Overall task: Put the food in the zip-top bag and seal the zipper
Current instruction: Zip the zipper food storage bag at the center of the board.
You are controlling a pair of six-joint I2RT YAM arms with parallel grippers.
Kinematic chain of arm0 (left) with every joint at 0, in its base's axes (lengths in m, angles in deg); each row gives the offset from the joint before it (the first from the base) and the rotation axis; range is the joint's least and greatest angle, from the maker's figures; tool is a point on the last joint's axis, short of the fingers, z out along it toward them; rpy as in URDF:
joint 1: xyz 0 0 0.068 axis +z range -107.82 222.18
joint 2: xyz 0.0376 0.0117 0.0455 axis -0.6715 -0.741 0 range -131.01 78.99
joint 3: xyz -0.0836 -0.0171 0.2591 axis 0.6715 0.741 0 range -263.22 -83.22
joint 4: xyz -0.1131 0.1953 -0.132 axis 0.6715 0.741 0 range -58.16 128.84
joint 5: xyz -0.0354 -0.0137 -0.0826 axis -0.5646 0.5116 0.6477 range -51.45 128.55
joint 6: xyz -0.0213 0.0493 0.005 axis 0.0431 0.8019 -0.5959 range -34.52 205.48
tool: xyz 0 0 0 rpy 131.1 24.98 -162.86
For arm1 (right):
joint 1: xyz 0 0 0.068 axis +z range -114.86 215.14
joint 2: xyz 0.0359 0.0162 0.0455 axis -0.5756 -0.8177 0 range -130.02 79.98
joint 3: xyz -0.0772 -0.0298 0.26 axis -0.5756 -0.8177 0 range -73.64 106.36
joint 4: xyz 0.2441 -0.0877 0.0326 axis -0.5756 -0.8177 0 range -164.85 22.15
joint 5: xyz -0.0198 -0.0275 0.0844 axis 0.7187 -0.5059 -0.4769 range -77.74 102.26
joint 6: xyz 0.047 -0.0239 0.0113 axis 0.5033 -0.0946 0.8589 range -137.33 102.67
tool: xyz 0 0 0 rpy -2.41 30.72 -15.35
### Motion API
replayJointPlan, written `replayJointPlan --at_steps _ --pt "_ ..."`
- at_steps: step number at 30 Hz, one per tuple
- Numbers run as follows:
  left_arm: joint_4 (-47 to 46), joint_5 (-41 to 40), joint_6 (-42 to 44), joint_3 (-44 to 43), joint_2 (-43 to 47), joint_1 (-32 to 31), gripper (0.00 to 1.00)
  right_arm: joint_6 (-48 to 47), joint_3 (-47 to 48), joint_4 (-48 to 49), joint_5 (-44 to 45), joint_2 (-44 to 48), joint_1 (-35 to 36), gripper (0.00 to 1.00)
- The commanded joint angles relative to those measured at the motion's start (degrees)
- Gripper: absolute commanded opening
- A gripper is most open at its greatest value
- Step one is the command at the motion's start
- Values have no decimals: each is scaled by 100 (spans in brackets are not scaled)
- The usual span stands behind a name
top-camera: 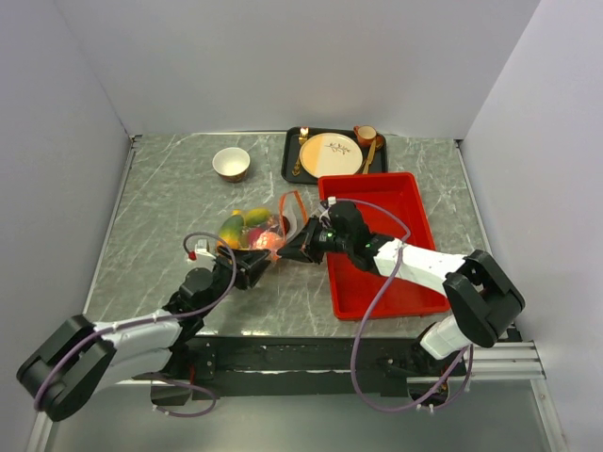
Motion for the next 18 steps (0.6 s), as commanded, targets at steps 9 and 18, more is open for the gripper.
replayJointPlan --at_steps 9,18 --pt "140 -566 -251 171 845 -15 52 179 -124 374 -172 163 64 4" --pt "-354 -302 -550 180 220 -33 54 197 -89 392 -207 171 56 4"
